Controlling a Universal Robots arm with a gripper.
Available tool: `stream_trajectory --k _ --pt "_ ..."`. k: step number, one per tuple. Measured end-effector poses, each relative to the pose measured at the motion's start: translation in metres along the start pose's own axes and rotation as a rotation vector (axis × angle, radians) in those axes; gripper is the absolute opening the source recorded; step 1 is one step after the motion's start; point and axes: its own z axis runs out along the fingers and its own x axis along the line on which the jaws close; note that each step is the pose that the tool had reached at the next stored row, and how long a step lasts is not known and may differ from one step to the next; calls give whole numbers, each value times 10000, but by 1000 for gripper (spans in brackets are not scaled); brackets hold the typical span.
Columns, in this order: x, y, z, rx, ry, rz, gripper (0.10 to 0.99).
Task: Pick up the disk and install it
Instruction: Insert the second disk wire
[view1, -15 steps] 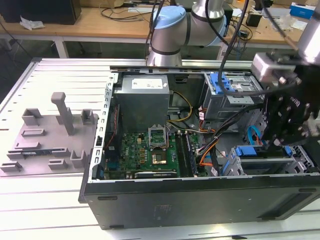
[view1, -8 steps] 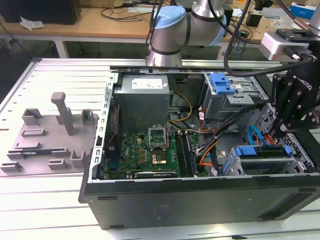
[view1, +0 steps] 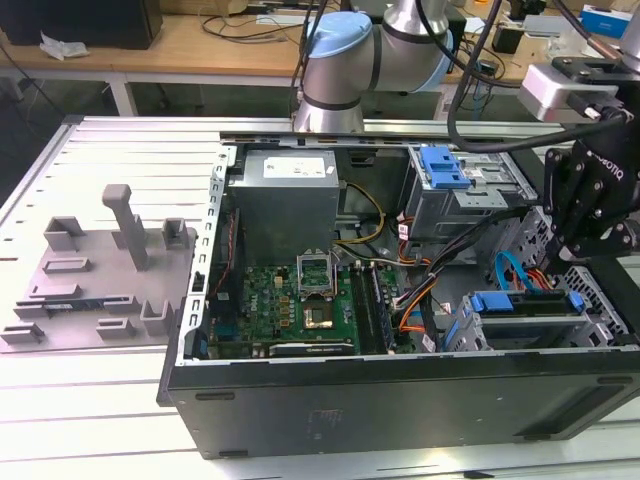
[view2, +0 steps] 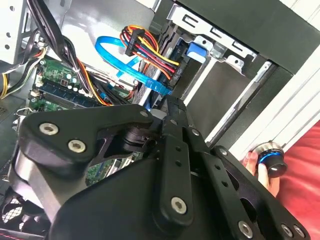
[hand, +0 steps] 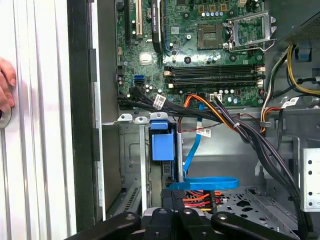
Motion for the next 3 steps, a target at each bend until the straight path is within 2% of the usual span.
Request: stream_trajectory --k 3 --pt "0 1 0 0 1 0 106"
